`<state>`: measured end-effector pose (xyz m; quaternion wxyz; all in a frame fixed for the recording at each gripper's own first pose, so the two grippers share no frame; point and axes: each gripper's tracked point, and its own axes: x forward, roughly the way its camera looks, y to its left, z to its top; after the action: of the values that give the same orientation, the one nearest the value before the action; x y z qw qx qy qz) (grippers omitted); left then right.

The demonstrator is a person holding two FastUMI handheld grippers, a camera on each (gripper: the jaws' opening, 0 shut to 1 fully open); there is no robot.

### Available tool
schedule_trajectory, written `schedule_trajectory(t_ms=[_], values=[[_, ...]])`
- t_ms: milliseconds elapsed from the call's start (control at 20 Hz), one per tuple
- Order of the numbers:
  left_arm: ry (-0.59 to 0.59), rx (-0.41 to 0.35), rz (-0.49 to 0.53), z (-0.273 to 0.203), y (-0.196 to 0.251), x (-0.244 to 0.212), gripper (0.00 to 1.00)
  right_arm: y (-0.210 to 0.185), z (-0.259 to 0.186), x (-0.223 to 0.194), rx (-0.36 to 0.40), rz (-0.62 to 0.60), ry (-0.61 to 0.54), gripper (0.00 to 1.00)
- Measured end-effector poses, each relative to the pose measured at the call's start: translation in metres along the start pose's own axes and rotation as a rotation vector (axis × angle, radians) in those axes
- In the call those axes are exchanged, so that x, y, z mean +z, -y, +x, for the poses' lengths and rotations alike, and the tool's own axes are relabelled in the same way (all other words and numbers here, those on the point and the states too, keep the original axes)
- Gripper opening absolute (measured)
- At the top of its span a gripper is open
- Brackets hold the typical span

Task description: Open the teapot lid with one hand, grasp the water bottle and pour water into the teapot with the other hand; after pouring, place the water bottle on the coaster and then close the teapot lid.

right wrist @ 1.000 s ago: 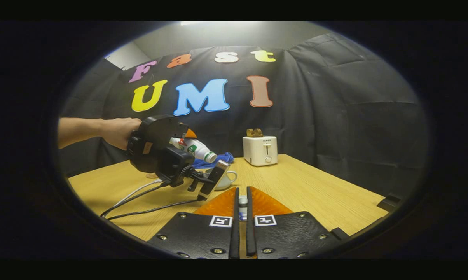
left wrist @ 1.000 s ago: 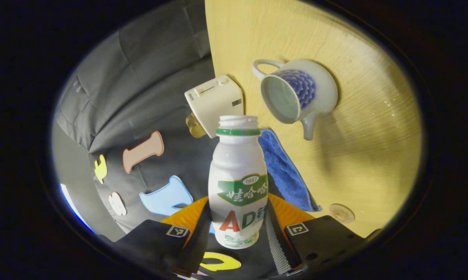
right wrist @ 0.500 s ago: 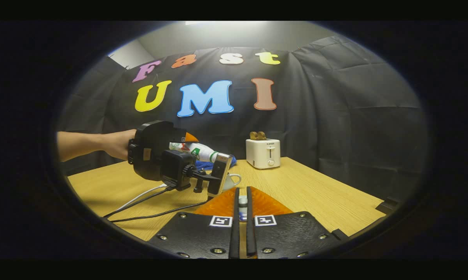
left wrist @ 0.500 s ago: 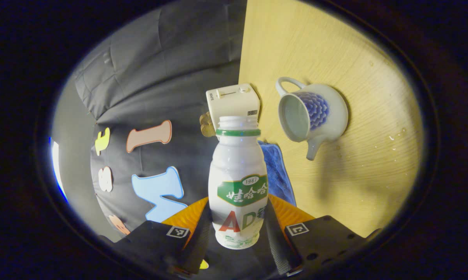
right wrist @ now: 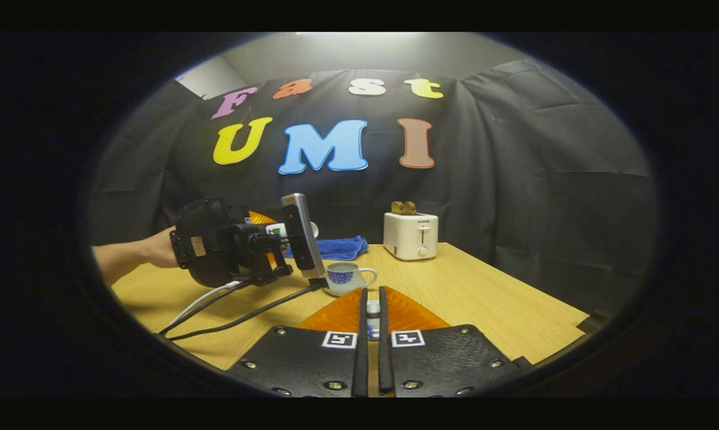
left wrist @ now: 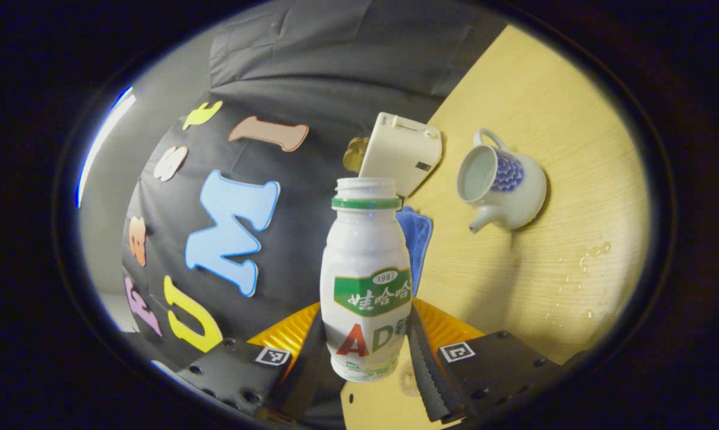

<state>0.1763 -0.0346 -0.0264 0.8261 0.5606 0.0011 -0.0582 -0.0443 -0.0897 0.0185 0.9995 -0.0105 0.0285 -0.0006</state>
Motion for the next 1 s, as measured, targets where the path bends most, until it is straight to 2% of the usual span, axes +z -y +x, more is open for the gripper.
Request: schedule_trajectory(t_ms=[50, 500, 750, 800, 850, 900, 950, 1000], values=[[-0.004, 0.013, -0.040, -0.002, -0.003, -0.004, 0.82, -0.003, 0.004, 0.000, 0.011, 0.002, -0.001, 0.07], [0.043, 0.118, -0.419, -0.020, -0.037, -0.026, 0.82, -0.029, 0.061, 0.013, 0.072, -0.034, -0.018, 0.07], [0.119, 0.114, -0.683, -0.038, -0.057, -0.029, 0.82, -0.039, 0.109, 0.029, 0.074, -0.037, 0.002, 0.07], [0.127, 0.101, -0.728, -0.041, -0.057, -0.030, 0.75, -0.040, 0.117, 0.032, 0.069, -0.038, 0.002, 0.07], [0.136, 0.101, -0.764, -0.045, -0.062, -0.031, 0.75, -0.042, 0.126, 0.034, 0.066, -0.043, 0.008, 0.07], [0.150, 0.100, -0.795, -0.049, -0.068, -0.031, 0.82, -0.044, 0.134, 0.035, 0.059, -0.052, 0.010, 0.07], [0.163, 0.101, -0.824, -0.054, -0.074, -0.031, 0.82, -0.045, 0.143, 0.036, 0.054, -0.060, 0.012, 0.07], [0.167, 0.096, -0.848, -0.057, -0.076, -0.034, 0.75, -0.046, 0.150, 0.037, 0.051, -0.066, 0.013, 0.07]])
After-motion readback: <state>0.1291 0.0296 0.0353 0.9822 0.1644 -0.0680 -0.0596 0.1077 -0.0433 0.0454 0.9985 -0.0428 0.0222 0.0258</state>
